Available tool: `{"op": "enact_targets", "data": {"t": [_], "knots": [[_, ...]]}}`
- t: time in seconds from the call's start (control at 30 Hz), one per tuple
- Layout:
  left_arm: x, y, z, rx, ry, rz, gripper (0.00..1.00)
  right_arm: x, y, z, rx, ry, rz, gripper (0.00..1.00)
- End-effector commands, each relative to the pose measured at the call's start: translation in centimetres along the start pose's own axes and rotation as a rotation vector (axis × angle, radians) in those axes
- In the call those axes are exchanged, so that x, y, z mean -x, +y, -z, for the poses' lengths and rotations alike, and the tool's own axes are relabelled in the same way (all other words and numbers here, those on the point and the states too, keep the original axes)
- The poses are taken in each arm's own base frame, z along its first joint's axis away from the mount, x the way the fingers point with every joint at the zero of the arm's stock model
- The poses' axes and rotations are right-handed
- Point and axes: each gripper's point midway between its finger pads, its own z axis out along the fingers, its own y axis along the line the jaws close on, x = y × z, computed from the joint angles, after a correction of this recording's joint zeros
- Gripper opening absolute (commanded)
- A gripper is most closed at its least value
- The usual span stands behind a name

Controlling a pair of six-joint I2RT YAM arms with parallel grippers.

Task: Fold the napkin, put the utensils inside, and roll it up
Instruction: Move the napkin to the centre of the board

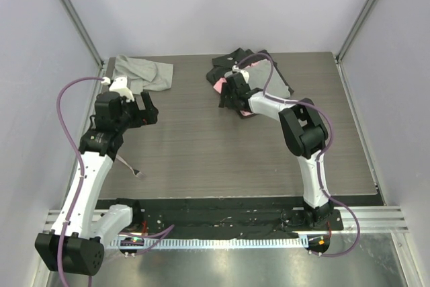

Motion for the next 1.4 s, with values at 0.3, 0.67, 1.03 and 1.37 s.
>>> {"op": "enact_targets", "data": {"t": [0.3, 0.67, 1.03, 1.37], "knots": [[2.5, -0.7, -0.2, -0.03, -0.065, -0.022, 1.0, 3.4, -13.1, -2.4, -0.279, -0.009, -0.103, 0.69], [2.0, -1.3, -3.2, -0.04, -0.006, 0.062, 1.0, 3.7, -16.8, -0.8, -0.355, 0.001, -0.11, 0.7], [3.1, -1.4, -11.3, 0.219, 0.042, 0.029, 1.0, 6.1, -9.4, 6.3, 0.058, -0.039, -0.019, 0.7], [-0.1, 0.5, -24.0, 0.402, 0.242, -0.108, 0.95, 6.1, -6.5, 15.2, 0.228, -0.095, -0.037, 0.71]]}}
